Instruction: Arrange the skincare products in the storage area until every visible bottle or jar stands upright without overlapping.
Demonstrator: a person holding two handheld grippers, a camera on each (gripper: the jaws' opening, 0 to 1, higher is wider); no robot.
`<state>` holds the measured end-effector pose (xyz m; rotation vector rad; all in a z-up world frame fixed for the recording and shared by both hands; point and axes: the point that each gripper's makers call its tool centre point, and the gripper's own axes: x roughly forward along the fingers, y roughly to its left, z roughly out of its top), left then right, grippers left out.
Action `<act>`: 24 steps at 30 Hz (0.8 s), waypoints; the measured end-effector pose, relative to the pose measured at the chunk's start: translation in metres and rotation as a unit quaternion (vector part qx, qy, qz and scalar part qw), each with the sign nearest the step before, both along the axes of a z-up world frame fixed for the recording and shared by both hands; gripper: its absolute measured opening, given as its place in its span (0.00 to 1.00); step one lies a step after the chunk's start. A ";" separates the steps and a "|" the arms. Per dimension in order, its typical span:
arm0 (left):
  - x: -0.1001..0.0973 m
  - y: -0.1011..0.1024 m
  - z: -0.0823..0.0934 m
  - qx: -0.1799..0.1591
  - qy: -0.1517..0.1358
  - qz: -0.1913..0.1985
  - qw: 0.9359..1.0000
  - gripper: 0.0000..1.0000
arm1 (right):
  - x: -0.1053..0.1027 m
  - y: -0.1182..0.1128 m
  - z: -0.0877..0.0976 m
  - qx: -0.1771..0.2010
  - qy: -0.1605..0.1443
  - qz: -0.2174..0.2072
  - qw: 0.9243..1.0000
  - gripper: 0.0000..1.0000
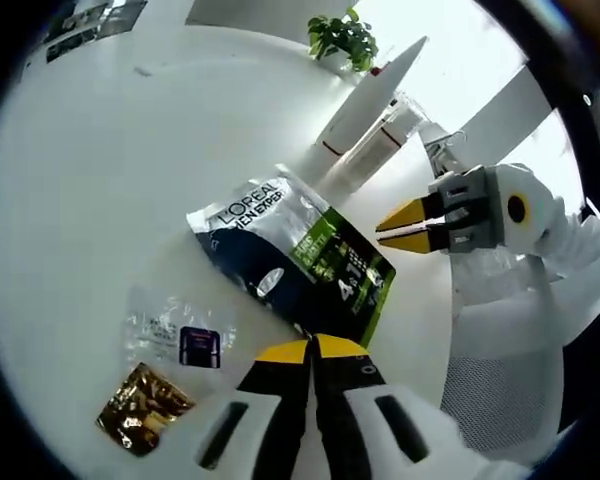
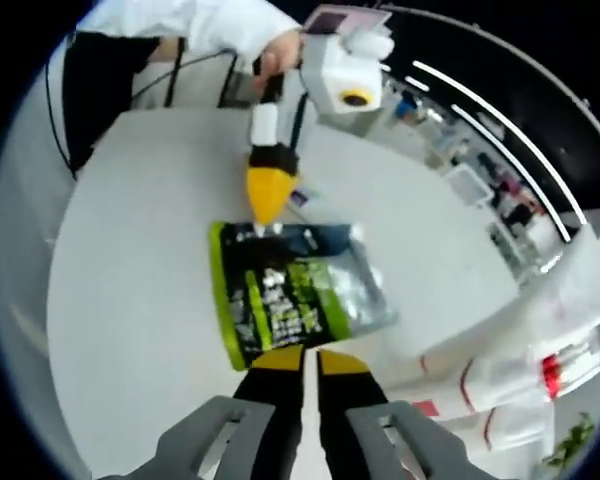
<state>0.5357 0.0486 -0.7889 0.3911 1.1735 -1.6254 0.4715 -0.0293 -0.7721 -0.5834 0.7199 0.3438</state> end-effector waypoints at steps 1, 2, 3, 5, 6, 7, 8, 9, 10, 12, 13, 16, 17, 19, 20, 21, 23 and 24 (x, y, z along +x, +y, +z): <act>0.000 0.000 -0.001 0.000 0.001 0.000 1.000 0.04 | -0.001 0.000 -0.001 -0.001 0.003 0.001 1.000 0.00; 0.000 -0.001 -0.001 0.000 0.001 0.000 1.000 0.04 | -0.003 0.000 -0.002 -0.001 0.006 -0.001 1.000 0.00; 0.000 -0.001 -0.001 0.000 0.001 0.000 1.000 0.04 | -0.004 0.000 -0.003 0.000 0.007 -0.004 1.000 0.00; 0.000 -0.002 -0.001 -0.002 -0.001 0.000 1.000 0.04 | -0.009 0.000 -0.005 0.018 0.014 -0.021 1.000 0.00; 0.001 -0.002 -0.001 -0.002 -0.002 0.001 1.000 0.04 | -0.012 0.001 -0.008 0.039 0.024 -0.035 0.998 0.00; 0.002 -0.003 -0.001 -0.002 -0.002 0.001 1.000 0.04 | -0.014 0.001 -0.008 0.054 0.026 -0.048 0.997 0.01; 0.002 -0.003 -0.001 -0.003 -0.003 0.002 1.000 0.04 | -0.016 0.003 -0.010 0.077 0.031 -0.058 0.995 0.01; 0.002 -0.003 -0.001 -0.003 -0.003 0.001 1.000 0.04 | -0.018 0.003 -0.011 0.089 0.033 -0.066 0.993 0.00; 0.002 -0.003 -0.001 -0.003 -0.002 0.001 1.000 0.04 | -0.021 0.005 -0.014 0.103 0.042 -0.077 0.991 0.00; 0.001 -0.003 -0.002 -0.003 -0.001 0.001 1.000 0.04 | -0.024 0.006 -0.017 0.113 0.047 -0.084 0.989 0.00; 0.001 -0.004 -0.002 -0.004 0.000 0.001 1.000 0.04 | -0.024 0.007 -0.017 0.114 0.049 -0.085 0.989 0.00; 0.001 -0.004 -0.003 -0.003 -0.002 0.001 1.000 0.04 | -0.025 0.006 -0.018 0.117 0.051 -0.094 0.987 0.00; 0.000 -0.004 -0.003 -0.004 0.000 0.000 1.000 0.04 | -0.024 0.004 -0.018 0.117 0.046 -0.102 0.987 0.00; 0.000 -0.005 -0.003 -0.005 -0.001 0.001 1.000 0.04 | -0.024 0.001 -0.018 0.117 0.047 -0.106 0.986 0.01; 0.000 -0.005 -0.003 -0.005 -0.001 0.002 1.000 0.04 | -0.025 0.004 -0.019 0.140 0.053 -0.117 0.982 0.00; -0.001 -0.005 -0.003 -0.005 -0.001 0.000 1.000 0.04 | -0.025 0.004 -0.019 0.146 0.054 -0.120 0.981 0.00; -0.002 -0.005 -0.003 -0.005 -0.002 -0.002 1.000 0.04 | -0.026 0.003 -0.019 0.141 0.054 -0.119 0.981 0.00; -0.002 -0.005 -0.002 -0.005 -0.002 -0.002 1.000 0.04 | -0.026 0.003 -0.019 0.142 0.054 -0.120 0.981 0.00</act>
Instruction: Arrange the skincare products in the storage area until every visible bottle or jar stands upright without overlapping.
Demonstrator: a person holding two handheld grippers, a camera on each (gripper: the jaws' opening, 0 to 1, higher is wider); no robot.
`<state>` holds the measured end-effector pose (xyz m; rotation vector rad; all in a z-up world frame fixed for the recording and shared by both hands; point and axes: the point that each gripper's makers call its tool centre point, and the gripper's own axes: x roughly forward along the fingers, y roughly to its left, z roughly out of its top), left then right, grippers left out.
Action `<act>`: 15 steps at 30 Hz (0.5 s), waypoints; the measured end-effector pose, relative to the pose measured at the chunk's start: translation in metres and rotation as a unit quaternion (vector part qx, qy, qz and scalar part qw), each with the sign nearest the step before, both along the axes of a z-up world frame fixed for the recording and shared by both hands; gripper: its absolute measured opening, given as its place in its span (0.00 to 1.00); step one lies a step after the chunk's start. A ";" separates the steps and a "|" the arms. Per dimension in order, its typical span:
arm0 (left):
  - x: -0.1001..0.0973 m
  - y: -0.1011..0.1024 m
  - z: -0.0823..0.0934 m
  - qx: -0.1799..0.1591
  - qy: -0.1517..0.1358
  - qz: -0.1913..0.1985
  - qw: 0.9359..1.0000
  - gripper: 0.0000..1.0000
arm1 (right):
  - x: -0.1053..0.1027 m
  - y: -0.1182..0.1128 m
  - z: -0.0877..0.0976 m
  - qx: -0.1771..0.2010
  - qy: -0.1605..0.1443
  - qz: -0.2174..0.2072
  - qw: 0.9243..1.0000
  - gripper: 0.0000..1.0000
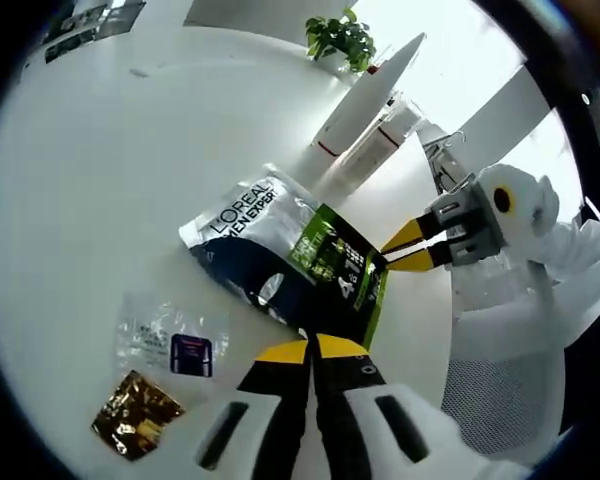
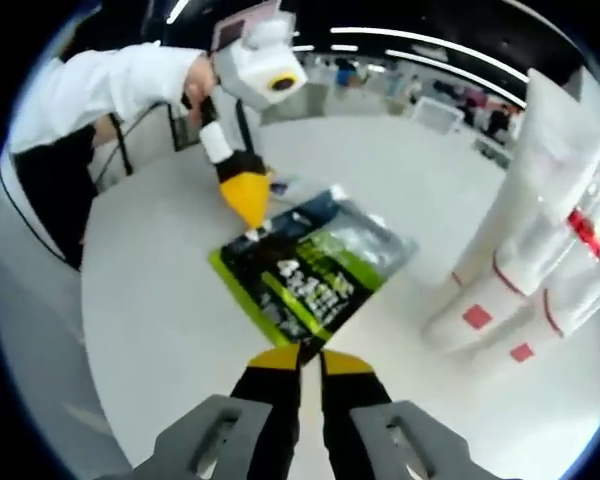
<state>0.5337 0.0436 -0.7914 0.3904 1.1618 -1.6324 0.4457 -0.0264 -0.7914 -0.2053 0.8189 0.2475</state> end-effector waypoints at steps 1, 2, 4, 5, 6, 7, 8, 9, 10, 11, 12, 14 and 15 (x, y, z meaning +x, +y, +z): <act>0.000 0.000 0.000 0.000 0.000 0.001 1.000 0.04 | 0.000 -0.002 0.000 -0.001 0.002 -0.007 1.000 0.00; 0.000 0.000 0.000 -0.001 0.001 0.003 1.000 0.04 | 0.000 -0.003 0.000 -0.002 0.001 -0.009 1.000 0.01; -0.001 0.000 0.001 -0.003 0.001 0.005 1.000 0.04 | -0.004 -0.003 -0.001 0.021 0.010 -0.019 1.000 0.00; -0.002 0.000 0.001 -0.003 0.001 0.003 1.000 0.04 | -0.004 -0.001 -0.001 0.033 0.009 -0.021 0.999 0.00; -0.002 0.000 0.001 -0.003 0.001 0.003 1.000 0.04 | -0.004 -0.002 -0.001 0.040 0.007 -0.025 0.999 0.00; -0.003 0.000 0.001 -0.002 -0.001 0.001 1.000 0.04 | -0.005 -0.002 -0.002 0.039 0.007 -0.028 0.999 0.00; -0.003 0.000 0.001 -0.003 -0.002 0.001 1.000 0.04 | -0.005 -0.002 -0.002 0.039 0.008 -0.028 0.999 0.00; -0.003 0.000 0.001 -0.002 -0.001 0.000 1.000 0.04 | -0.004 -0.002 -0.001 0.040 0.006 -0.029 0.999 0.00; -0.003 0.000 0.001 -0.002 -0.001 0.000 1.000 0.04 | -0.004 -0.001 -0.001 0.042 0.007 -0.031 0.999 0.00; -0.002 -0.001 0.001 -0.003 -0.003 0.001 1.000 0.04 | -0.003 -0.002 -0.001 0.039 0.005 -0.032 0.999 0.00; -0.001 -0.001 0.001 -0.003 -0.005 0.003 1.000 0.04 | -0.002 -0.003 0.001 0.035 -0.001 -0.030 0.999 0.00; -0.001 -0.003 0.002 -0.006 -0.004 0.004 1.000 0.04 | -0.001 -0.005 0.002 0.032 -0.004 -0.032 0.999 0.00; -0.001 -0.005 0.002 -0.006 -0.005 0.005 1.000 0.04 | 0.000 -0.006 0.002 0.029 -0.005 -0.033 0.999 0.00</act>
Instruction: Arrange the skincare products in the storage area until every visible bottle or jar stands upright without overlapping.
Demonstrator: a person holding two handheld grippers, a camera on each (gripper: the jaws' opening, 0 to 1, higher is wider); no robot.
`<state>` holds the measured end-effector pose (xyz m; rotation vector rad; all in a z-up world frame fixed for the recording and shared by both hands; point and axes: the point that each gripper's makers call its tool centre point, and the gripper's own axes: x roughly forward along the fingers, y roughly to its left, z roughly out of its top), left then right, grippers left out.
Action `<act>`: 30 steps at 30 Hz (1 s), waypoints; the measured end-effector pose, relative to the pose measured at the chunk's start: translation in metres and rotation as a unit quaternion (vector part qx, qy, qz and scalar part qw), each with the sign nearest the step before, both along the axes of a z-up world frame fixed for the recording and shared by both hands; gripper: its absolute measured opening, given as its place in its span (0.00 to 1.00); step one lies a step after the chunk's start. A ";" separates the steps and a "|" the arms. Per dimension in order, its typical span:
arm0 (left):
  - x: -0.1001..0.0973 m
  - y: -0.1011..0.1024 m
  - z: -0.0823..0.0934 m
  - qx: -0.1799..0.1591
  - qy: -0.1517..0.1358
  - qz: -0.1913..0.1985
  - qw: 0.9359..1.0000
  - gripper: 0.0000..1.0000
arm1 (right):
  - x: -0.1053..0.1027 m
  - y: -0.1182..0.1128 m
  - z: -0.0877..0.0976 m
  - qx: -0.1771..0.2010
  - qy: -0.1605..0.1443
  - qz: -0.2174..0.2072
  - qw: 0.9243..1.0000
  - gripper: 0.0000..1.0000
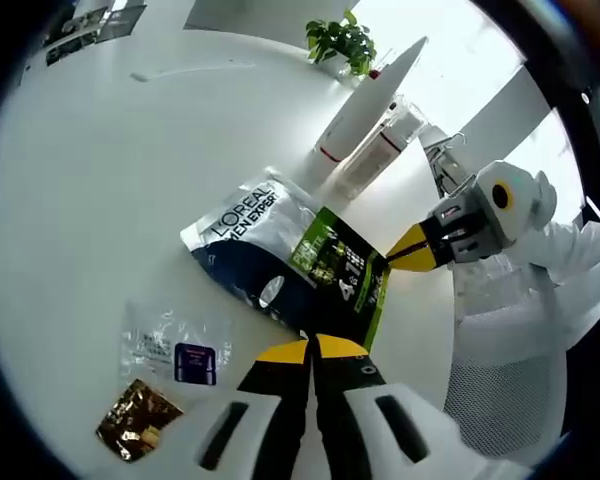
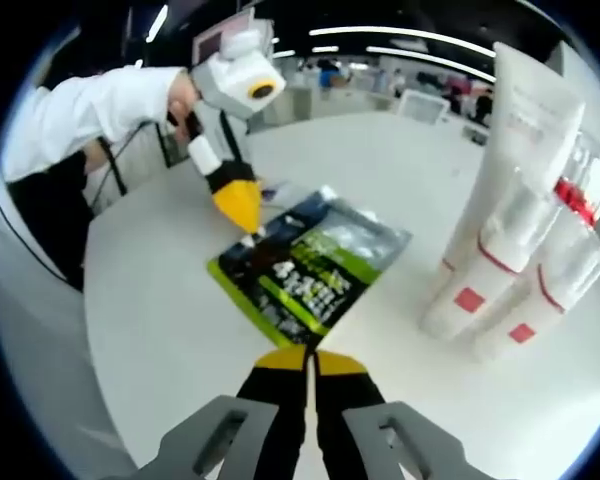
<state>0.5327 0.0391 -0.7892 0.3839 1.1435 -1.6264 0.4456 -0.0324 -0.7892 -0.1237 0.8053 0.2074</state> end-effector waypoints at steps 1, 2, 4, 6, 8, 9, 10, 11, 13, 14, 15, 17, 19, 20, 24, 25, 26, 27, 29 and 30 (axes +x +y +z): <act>0.000 -0.001 0.000 0.000 0.000 -0.001 1.000 0.04 | 0.001 -0.002 0.000 -0.004 -0.002 -0.001 1.000 0.00; -0.001 -0.001 0.000 -0.001 -0.001 -0.002 1.000 0.04 | 0.001 -0.003 0.000 -0.006 -0.003 -0.002 1.000 0.00; -0.001 -0.003 0.000 -0.003 -0.003 -0.001 1.000 0.04 | 0.002 -0.007 0.000 -0.005 -0.003 -0.008 1.000 0.00; 0.000 -0.006 0.001 -0.008 -0.007 0.004 1.000 0.04 | 0.004 -0.010 0.001 -0.008 -0.005 -0.011 1.000 0.00; 0.003 -0.010 0.001 -0.012 -0.014 0.011 1.000 0.04 | 0.005 -0.013 0.001 -0.018 -0.007 -0.010 1.000 0.00; 0.004 -0.013 0.001 -0.014 -0.014 0.016 1.000 0.04 | 0.005 -0.015 0.000 -0.021 -0.009 -0.012 1.000 0.00; 0.004 -0.015 0.001 -0.017 -0.017 0.020 1.000 0.04 | 0.005 -0.017 0.000 -0.020 -0.009 -0.015 1.000 0.00; 0.005 -0.017 0.002 -0.021 -0.022 0.025 0.999 0.04 | 0.006 -0.019 0.000 -0.021 -0.010 -0.018 1.000 0.00; 0.005 -0.020 0.003 -0.025 -0.025 0.027 0.999 0.04 | 0.007 -0.023 0.000 -0.022 -0.011 -0.025 0.999 0.00; 0.005 -0.022 0.004 -0.026 -0.027 0.027 0.999 0.04 | 0.008 -0.023 0.000 -0.023 -0.012 -0.026 0.999 0.00; 0.005 -0.022 0.004 -0.026 -0.029 0.028 0.999 0.04 | 0.008 -0.025 0.001 -0.026 -0.014 -0.028 0.999 0.00; 0.005 -0.024 0.004 -0.028 -0.034 0.029 0.999 0.04 | 0.009 -0.028 0.001 -0.027 -0.013 -0.031 0.999 0.00; 0.007 -0.026 0.005 -0.034 -0.039 0.034 0.998 0.04 | 0.010 -0.029 0.001 -0.029 -0.015 -0.034 0.999 0.00; 0.007 -0.027 0.005 -0.036 -0.040 0.035 0.998 0.04 | 0.011 -0.030 0.001 -0.029 -0.015 -0.035 0.999 0.00; 0.008 -0.031 0.006 -0.040 -0.044 0.038 0.998 0.04 | 0.012 -0.034 0.001 -0.035 -0.016 -0.039 0.999 0.00; 0.009 -0.032 0.006 -0.040 -0.045 0.037 0.998 0.04 | 0.012 -0.036 0.001 -0.036 -0.016 -0.041 0.998 0.00; 0.009 -0.033 0.006 -0.041 -0.044 0.038 0.997 0.04 | 0.012 -0.038 0.001 -0.038 -0.018 -0.045 0.998 0.00; 0.008 -0.033 0.006 -0.043 -0.045 0.038 0.997 0.04 | 0.012 -0.039 0.001 -0.037 -0.018 -0.045 0.998 0.00; 0.009 -0.035 0.006 -0.045 -0.048 0.041 0.997 0.04 | 0.012 -0.039 0.002 -0.036 -0.018 -0.048 0.998 0.00; 0.009 -0.036 0.006 -0.046 -0.048 0.041 0.997 0.04 | 0.012 -0.040 0.002 -0.037 -0.019 -0.049 0.998 0.00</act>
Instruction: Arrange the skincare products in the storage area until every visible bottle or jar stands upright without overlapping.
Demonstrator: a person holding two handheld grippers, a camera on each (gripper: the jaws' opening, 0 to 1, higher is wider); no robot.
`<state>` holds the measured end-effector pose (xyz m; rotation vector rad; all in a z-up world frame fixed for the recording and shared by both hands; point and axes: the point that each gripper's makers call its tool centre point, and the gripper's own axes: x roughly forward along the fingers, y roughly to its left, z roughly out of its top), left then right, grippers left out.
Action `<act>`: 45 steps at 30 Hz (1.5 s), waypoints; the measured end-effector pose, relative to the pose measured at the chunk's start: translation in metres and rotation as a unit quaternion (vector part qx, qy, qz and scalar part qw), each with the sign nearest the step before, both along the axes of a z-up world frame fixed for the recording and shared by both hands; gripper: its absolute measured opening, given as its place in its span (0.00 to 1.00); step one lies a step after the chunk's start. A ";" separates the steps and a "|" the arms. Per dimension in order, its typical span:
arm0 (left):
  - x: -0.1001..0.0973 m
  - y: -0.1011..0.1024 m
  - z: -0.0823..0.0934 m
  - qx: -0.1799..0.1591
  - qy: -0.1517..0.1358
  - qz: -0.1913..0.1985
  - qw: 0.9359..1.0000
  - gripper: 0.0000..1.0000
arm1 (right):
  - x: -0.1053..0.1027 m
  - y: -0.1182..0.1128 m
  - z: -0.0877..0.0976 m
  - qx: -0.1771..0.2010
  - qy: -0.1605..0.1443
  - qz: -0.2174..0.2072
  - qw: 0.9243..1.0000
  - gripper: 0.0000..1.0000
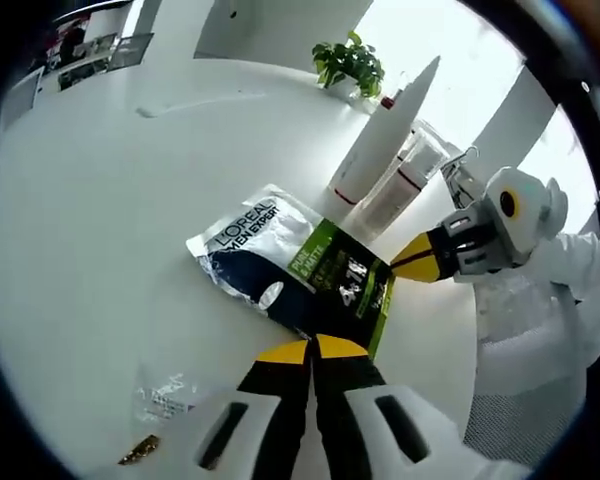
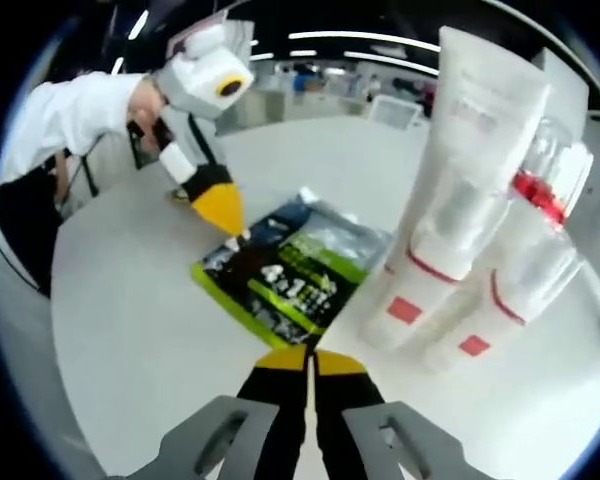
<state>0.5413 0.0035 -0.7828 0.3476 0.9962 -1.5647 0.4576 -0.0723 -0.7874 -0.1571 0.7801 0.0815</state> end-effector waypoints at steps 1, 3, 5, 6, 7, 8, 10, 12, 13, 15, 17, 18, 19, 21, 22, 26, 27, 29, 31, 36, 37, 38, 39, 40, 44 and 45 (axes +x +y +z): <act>0.000 -0.001 0.000 -0.002 -0.002 0.001 1.000 0.04 | 0.000 0.000 0.000 0.000 -0.001 -0.001 1.000 0.00; -0.001 -0.002 0.000 -0.002 -0.001 -0.001 1.000 0.04 | 0.000 -0.002 0.000 -0.003 -0.001 -0.003 1.000 0.00; -0.001 -0.003 0.000 -0.002 -0.003 0.000 1.000 0.04 | -0.001 -0.003 0.001 -0.001 -0.002 -0.005 1.000 0.00; -0.001 -0.003 0.000 -0.003 -0.005 0.001 1.000 0.04 | -0.001 -0.003 0.001 0.000 -0.002 -0.006 1.000 0.00; -0.001 -0.004 0.001 -0.005 -0.008 0.003 1.000 0.04 | -0.001 -0.003 0.001 -0.001 -0.002 -0.005 1.000 0.00; 0.001 -0.006 0.001 -0.007 -0.010 0.003 1.000 0.04 | -0.001 -0.003 0.001 -0.002 -0.002 -0.005 1.000 0.00; 0.005 -0.008 0.000 -0.008 -0.012 0.005 1.000 0.04 | -0.002 -0.003 0.000 -0.002 -0.001 -0.005 1.000 0.00; 0.005 -0.008 0.000 -0.008 -0.012 0.003 1.000 0.04 | -0.002 -0.004 0.000 -0.003 -0.002 -0.006 1.000 0.00; 0.004 -0.008 0.001 -0.007 -0.012 0.002 1.000 0.04 | -0.002 -0.004 0.000 -0.003 -0.002 -0.007 1.000 0.00; 0.003 -0.008 0.001 -0.008 -0.012 0.001 1.000 0.04 | -0.002 -0.006 0.000 -0.002 -0.003 -0.009 1.000 0.00; 0.002 -0.008 0.001 -0.009 -0.015 -0.003 1.000 0.04 | -0.002 -0.007 0.000 -0.002 -0.002 -0.010 1.000 0.00; 0.003 -0.008 0.001 -0.009 -0.017 -0.003 1.000 0.04 | -0.002 -0.007 0.000 -0.001 -0.002 -0.010 1.000 0.00; 0.005 -0.007 0.001 -0.009 -0.020 -0.001 1.000 0.04 | -0.002 -0.006 0.000 0.000 -0.002 -0.010 1.000 0.00; 0.008 -0.007 0.000 -0.011 -0.022 0.004 1.000 0.04 | -0.002 -0.005 0.000 0.000 -0.002 -0.008 1.000 0.00; 0.008 -0.007 0.001 -0.011 -0.023 0.005 1.000 0.04 | -0.002 -0.005 0.000 -0.002 -0.003 -0.007 1.000 0.00; 0.009 -0.005 0.003 -0.013 -0.031 0.001 0.999 0.08 | -0.003 -0.006 0.000 -0.009 -0.001 -0.002 1.000 0.00; 0.010 -0.005 0.003 -0.013 -0.033 0.001 0.999 0.09 | -0.003 -0.006 0.000 -0.009 0.000 -0.001 1.000 0.00; 0.010 -0.003 0.003 -0.012 -0.033 0.001 0.999 0.09 | -0.004 -0.005 0.001 -0.011 0.000 0.000 1.000 0.00; 0.010 -0.001 0.004 -0.011 -0.035 0.002 0.999 0.10 | -0.005 -0.005 0.002 -0.013 0.001 0.001 1.000 0.00; 0.004 0.004 0.011 -0.010 -0.037 -0.009 0.999 0.11 | -0.007 -0.002 0.006 -0.015 -0.001 0.005 1.000 0.00; 0.001 0.006 0.012 -0.009 -0.035 -0.016 0.999 0.12 | -0.007 -0.002 0.007 -0.015 -0.002 0.005 1.000 0.01; -0.002 0.007 0.013 -0.008 -0.036 -0.023 0.999 0.13 | -0.007 -0.002 0.008 -0.014 -0.002 0.006 1.000 0.03; -0.004 0.009 0.014 -0.008 -0.042 -0.029 0.999 0.15 | -0.007 -0.002 0.008 -0.014 -0.003 0.006 1.000 0.05; -0.002 0.009 0.012 -0.007 -0.044 -0.030 0.999 0.16 | -0.007 -0.001 0.010 -0.016 -0.006 0.008 1.000 0.06; -0.001 0.013 0.015 -0.007 -0.058 -0.036 0.998 0.19 | -0.006 0.003 0.016 -0.012 -0.013 0.010 1.000 0.08; -0.001 0.014 0.017 -0.009 -0.058 -0.037 0.998 0.19 | -0.006 0.004 0.017 -0.009 -0.014 0.010 1.000 0.09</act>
